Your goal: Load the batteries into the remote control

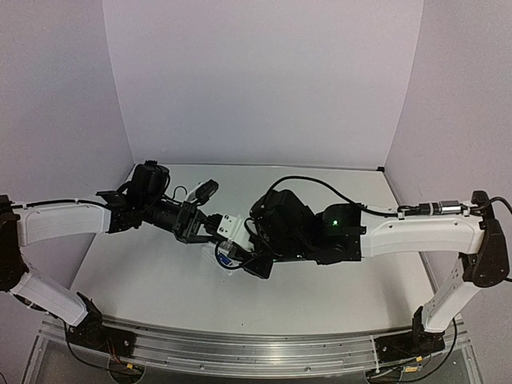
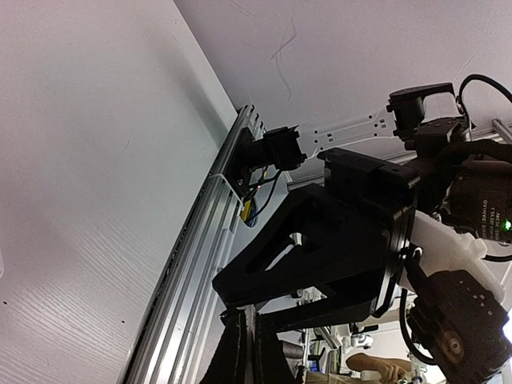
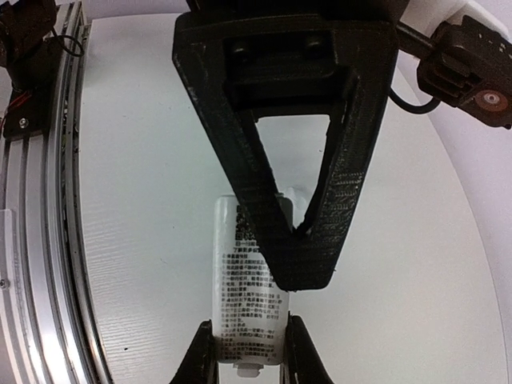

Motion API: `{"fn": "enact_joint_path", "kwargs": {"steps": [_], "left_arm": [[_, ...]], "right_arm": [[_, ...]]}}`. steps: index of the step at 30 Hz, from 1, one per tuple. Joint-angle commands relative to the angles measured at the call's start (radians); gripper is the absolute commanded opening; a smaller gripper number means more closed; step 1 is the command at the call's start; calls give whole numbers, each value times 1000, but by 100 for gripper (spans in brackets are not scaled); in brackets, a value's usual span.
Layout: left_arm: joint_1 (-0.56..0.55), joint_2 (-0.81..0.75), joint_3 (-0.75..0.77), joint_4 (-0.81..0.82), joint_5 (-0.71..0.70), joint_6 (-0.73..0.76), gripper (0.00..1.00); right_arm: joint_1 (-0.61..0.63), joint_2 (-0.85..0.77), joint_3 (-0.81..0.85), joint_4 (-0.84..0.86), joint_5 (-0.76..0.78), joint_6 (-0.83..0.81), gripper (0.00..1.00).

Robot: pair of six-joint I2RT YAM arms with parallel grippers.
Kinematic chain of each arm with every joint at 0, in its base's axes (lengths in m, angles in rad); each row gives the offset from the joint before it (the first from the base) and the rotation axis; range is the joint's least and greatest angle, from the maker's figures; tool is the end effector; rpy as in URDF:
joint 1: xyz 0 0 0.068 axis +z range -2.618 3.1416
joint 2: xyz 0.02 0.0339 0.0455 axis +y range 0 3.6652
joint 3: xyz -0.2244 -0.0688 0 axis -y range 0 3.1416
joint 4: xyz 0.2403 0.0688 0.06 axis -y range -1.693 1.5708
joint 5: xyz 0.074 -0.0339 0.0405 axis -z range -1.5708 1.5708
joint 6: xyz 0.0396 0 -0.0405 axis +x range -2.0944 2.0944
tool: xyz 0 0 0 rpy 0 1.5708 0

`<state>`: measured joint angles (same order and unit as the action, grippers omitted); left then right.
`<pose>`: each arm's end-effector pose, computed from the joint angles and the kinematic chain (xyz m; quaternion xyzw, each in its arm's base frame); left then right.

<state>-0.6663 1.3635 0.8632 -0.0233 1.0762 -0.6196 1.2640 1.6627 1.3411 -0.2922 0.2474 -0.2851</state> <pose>0.2094 -0.2090 0.2241 0.2735 0.7375 -0.6126 0.0775 0.1238 0.3588 0.2532 -0.5755 0.6693 0.1182 0.4548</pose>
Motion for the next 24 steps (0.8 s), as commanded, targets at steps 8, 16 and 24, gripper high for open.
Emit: {"fn": "enact_joint_path", "kwargs": {"steps": [8,16,24], "left_arm": [[4,10,133,-157,-235,52,98],[140,149,206,-314,-517,96,100],[169,445,349,-378,-611,166,100]], "right_arm": [[-6,9,-4,51,23,94,0],[-113,-53,-177,51,-70,355,0],[-229,-50,-238,-39,-128,336,0]]}}
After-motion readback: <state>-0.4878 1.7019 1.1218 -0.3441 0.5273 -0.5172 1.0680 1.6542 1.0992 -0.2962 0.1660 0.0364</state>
